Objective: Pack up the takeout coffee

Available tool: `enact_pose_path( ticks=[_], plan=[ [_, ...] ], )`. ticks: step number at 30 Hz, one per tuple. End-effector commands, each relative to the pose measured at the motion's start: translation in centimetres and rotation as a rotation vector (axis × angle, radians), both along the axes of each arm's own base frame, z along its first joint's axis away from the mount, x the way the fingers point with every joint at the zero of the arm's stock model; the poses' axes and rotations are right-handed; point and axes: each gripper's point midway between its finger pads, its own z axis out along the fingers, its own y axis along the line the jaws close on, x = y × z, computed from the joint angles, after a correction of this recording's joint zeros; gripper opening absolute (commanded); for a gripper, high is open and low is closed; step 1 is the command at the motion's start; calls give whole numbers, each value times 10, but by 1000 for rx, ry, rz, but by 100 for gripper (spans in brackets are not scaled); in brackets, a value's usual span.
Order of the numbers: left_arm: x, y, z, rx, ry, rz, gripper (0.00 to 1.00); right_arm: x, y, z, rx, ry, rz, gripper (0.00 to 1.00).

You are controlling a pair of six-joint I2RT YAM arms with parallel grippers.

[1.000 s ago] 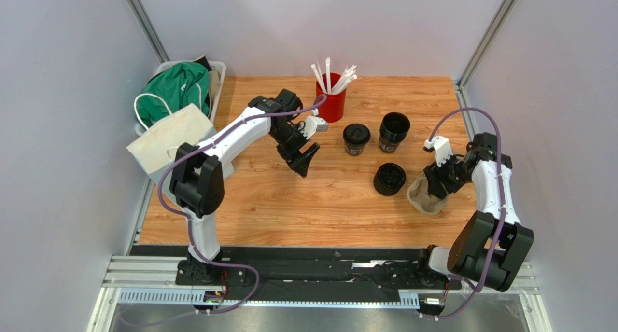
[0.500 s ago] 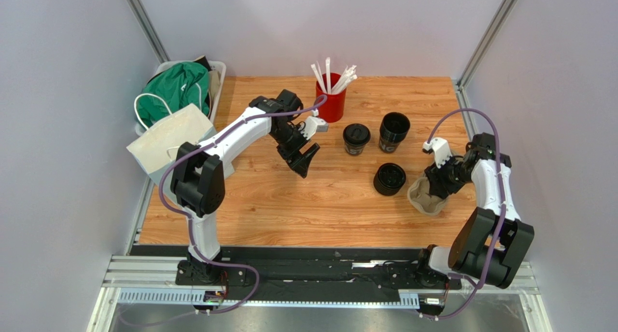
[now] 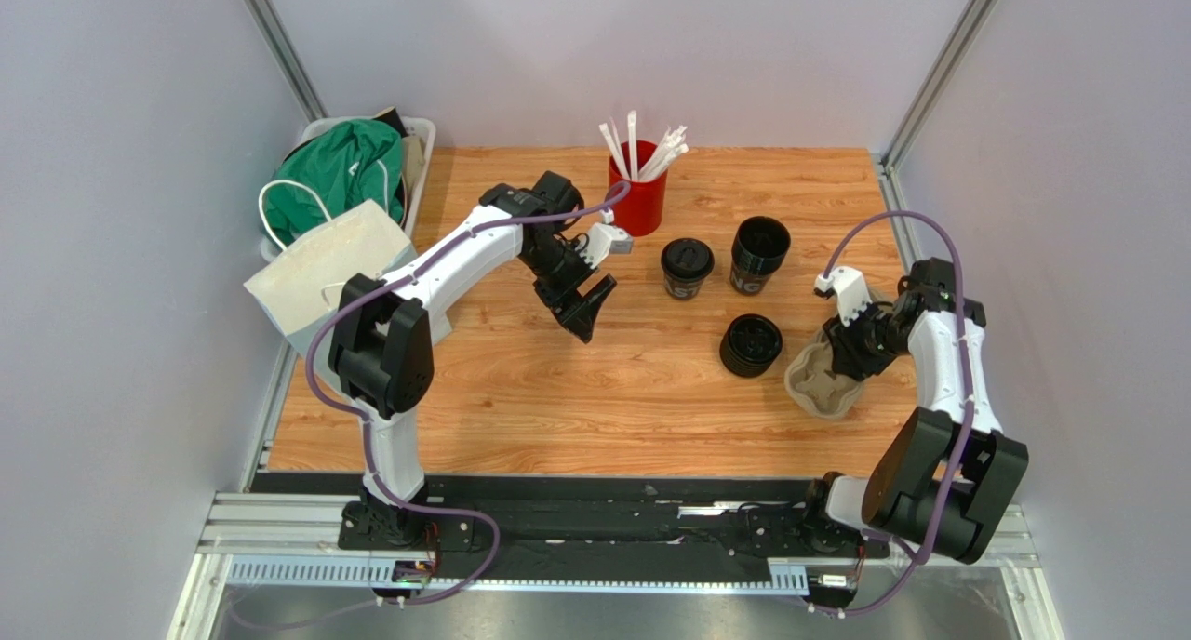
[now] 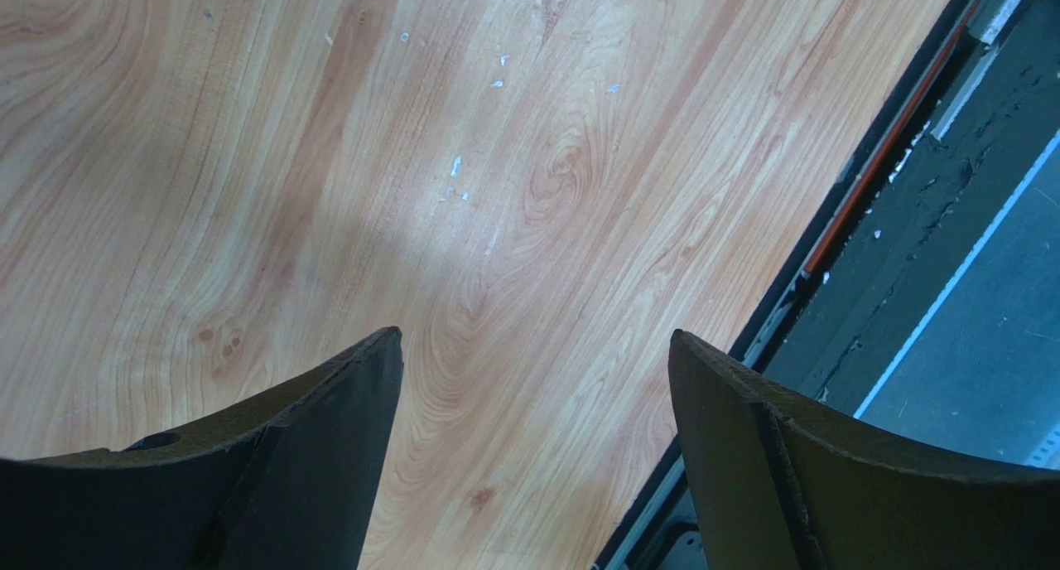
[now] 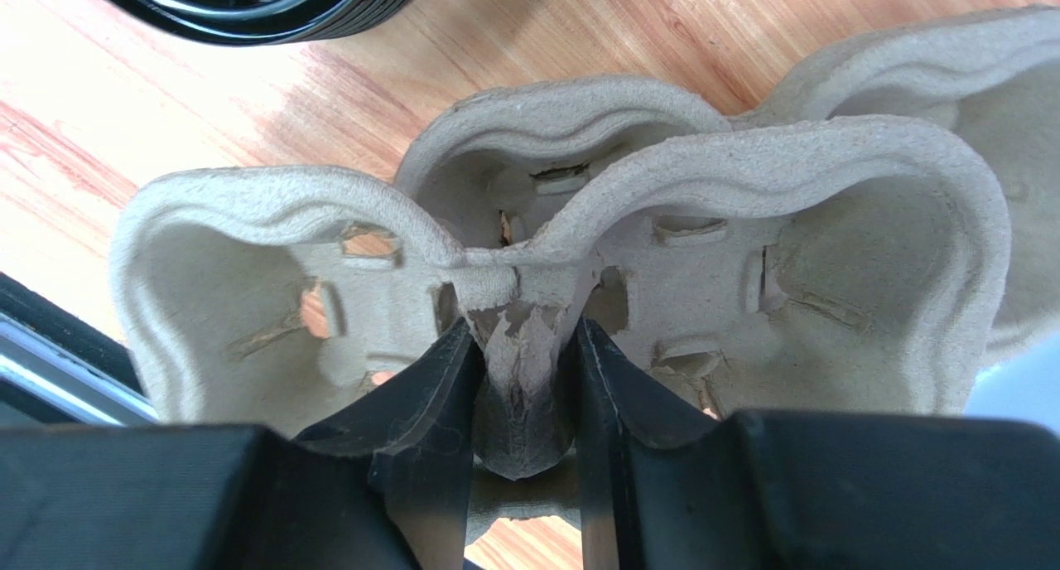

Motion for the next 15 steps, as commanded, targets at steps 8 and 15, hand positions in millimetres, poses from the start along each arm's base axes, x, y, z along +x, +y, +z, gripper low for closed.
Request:
enact_pose_path(
  ticks=[8, 15],
  plan=[
    [10, 11, 110, -148, -221, -61, 86, 3, 11, 102, -42, -289, -15, 22],
    [41, 47, 194, -187, -466, 109, 87, 2, 32, 176, 13, -514, -40, 22]
  ],
)
